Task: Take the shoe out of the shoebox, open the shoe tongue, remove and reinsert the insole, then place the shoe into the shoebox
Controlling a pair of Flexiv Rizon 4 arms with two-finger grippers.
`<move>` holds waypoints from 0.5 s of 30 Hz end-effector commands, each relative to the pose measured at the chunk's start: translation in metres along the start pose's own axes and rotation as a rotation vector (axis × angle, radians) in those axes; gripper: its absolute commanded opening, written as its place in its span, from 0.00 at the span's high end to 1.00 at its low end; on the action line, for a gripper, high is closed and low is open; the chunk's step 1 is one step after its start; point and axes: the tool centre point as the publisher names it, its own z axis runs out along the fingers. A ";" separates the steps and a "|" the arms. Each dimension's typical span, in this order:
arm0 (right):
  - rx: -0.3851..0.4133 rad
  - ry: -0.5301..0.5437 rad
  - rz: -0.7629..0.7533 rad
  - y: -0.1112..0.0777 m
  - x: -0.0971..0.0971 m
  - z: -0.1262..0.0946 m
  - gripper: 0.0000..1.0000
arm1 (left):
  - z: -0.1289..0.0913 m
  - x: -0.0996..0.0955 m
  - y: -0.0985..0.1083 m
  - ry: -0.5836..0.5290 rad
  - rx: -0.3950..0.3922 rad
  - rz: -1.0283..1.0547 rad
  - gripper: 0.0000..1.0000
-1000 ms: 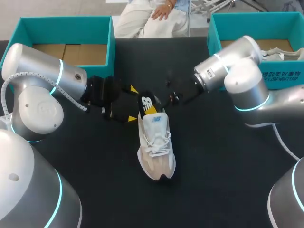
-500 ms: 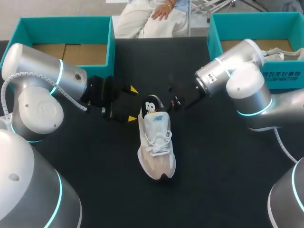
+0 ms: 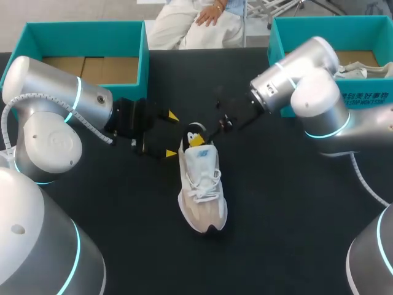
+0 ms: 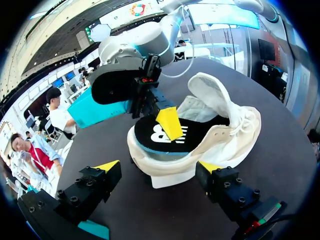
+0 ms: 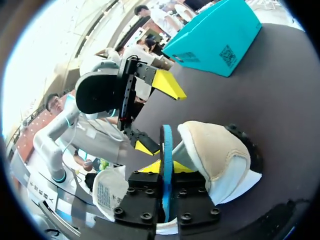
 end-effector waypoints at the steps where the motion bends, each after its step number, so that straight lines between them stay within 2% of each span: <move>1: 0.019 0.013 0.031 -0.008 -0.002 0.007 1.00 | 0.000 0.000 0.000 0.000 -0.002 0.000 0.00; 5: 0.035 0.024 0.075 -0.024 0.002 0.014 1.00 | 0.000 0.000 0.000 0.000 -0.002 0.000 0.00; 11: 0.022 0.003 0.097 -0.031 0.002 0.014 1.00 | 0.000 0.000 0.000 0.000 -0.002 0.000 0.00; 12: 0.019 -0.003 0.092 -0.029 0.002 0.012 0.98 | 0.000 0.000 0.000 0.000 -0.002 0.000 0.00; 15: 0.023 -0.019 0.074 -0.022 0.004 0.008 0.76 | 0.000 0.000 0.000 0.000 -0.002 0.000 0.00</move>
